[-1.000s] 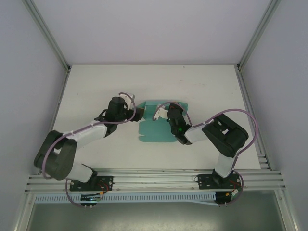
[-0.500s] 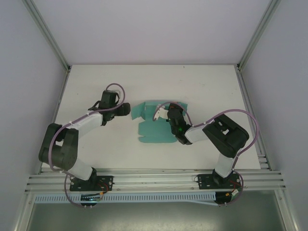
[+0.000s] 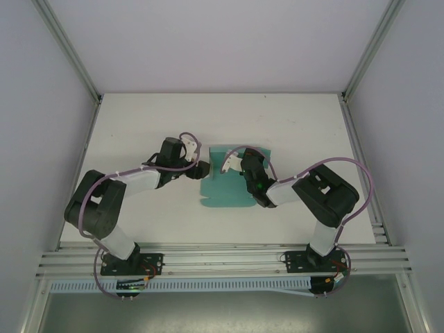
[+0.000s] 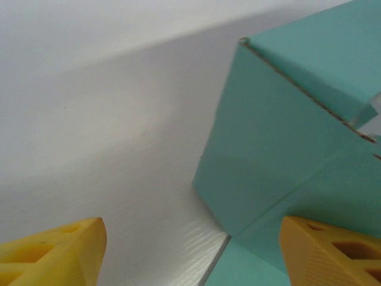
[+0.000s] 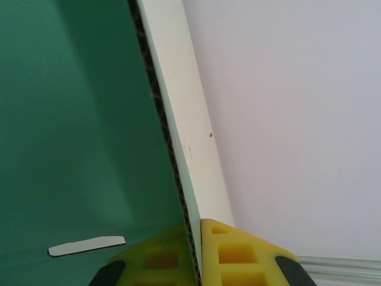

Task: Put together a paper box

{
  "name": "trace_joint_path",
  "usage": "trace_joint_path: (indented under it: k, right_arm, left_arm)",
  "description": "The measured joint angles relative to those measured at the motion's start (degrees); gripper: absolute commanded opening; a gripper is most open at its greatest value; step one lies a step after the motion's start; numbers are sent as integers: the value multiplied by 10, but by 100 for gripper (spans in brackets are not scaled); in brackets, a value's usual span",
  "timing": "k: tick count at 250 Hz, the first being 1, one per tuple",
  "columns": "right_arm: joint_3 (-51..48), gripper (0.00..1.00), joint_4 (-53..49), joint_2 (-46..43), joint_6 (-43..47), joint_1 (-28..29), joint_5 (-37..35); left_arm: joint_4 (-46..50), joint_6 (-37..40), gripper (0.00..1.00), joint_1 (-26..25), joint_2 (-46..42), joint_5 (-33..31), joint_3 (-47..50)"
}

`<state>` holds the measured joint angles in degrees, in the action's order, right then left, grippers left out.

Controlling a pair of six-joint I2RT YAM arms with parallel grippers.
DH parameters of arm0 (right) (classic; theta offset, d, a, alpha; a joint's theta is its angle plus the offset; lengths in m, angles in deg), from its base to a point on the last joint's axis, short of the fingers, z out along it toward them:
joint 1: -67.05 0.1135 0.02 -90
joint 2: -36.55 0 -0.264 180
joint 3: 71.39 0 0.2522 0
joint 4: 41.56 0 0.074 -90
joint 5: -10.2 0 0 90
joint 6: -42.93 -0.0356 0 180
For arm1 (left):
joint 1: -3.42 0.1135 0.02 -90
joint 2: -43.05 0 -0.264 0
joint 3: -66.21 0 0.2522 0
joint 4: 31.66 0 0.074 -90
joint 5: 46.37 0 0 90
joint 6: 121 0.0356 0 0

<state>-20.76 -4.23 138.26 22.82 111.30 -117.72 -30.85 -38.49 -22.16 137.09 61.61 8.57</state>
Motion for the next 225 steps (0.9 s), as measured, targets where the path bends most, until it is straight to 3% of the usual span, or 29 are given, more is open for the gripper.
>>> trace_joint_path:
  k: [162,225]
  right_arm:
    - [2,0,-10,0,-17,0,-15]
    - [2,0,-11,0,-17,3,-17]
  left_arm:
    - [-165,9,74,-22,80,56,5]
    - [-186,2,52,-26,85,43,6]
